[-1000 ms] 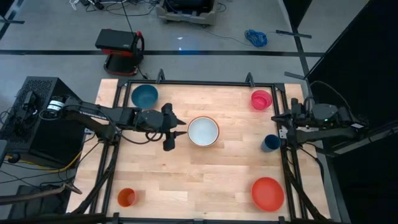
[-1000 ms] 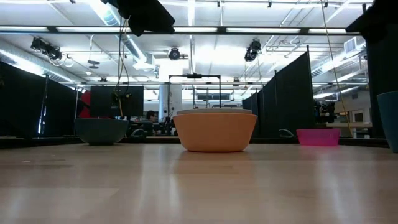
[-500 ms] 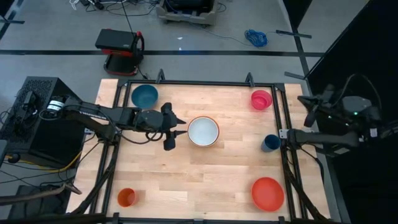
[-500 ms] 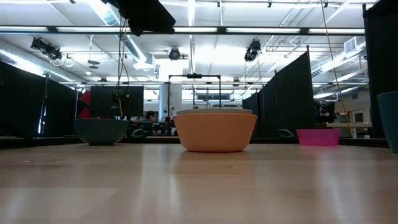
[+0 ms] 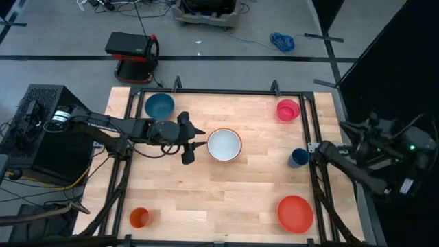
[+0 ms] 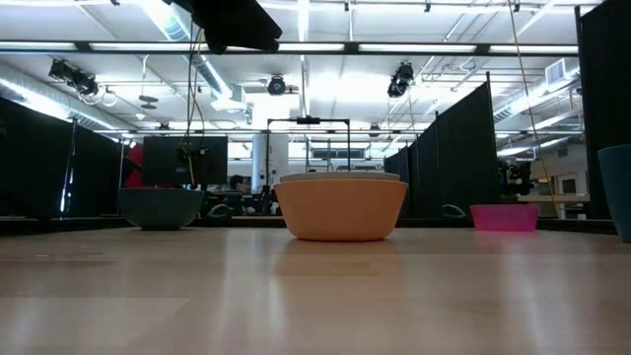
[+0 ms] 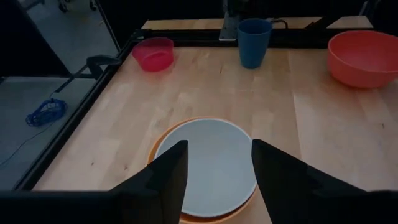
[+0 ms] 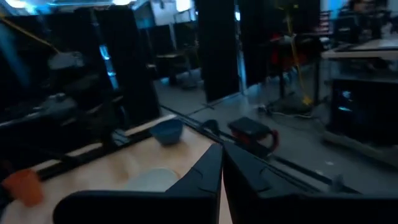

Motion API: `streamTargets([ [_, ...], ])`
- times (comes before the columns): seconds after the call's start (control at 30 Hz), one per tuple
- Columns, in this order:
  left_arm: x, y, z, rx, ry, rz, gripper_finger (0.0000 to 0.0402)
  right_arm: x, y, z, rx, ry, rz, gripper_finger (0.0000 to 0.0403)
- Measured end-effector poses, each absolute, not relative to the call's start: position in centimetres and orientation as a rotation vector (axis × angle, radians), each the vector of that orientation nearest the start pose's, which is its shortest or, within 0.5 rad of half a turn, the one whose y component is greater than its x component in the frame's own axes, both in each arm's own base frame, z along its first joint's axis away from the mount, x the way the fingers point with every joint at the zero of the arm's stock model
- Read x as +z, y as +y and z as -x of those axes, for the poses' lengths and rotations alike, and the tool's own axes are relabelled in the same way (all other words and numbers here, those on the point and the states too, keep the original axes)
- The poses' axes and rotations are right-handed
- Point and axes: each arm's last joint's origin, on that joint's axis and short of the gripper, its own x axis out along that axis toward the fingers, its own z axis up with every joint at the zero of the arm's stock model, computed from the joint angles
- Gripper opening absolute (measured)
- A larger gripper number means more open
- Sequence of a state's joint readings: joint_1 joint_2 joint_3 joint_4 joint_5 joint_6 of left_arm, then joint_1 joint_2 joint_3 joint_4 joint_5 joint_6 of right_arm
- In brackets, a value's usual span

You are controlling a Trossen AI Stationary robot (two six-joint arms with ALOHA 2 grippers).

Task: Nest bowls inside each other
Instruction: Stack the orange bowl on the white bowl

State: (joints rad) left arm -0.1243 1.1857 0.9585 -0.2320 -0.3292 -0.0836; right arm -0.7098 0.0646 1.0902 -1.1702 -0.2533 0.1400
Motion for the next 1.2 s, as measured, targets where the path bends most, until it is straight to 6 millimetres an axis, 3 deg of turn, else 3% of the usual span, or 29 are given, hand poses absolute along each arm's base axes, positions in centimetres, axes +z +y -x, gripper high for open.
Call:
streamTargets([
  [0.2, 31.0, -2.3, -25.8, 0.224, 0.427, -0.021, 0.0163, 34.6, 8.0, 3.7, -0.328, 0.035, -0.191, 0.0],
  [0.5, 31.1, -2.3, -25.8, 0.225, 0.417, -0.011, 0.0165, 34.1, 9.2, 3.5, 0.086, 0.091, -0.285, 0.0],
  [0.67, 31.3, -2.3, -25.9, 0.225, 0.399, -0.007, 0.0165, 32.8, 9.4, 3.6, 0.063, 0.181, -0.355, 0.0],
  [1.2, 31.5, -2.3, -26.0, 0.222, 0.379, -0.005, 0.0162, 32.5, 4.2, 1.6, 0.02, 0.48, -0.34, 0.0],
])
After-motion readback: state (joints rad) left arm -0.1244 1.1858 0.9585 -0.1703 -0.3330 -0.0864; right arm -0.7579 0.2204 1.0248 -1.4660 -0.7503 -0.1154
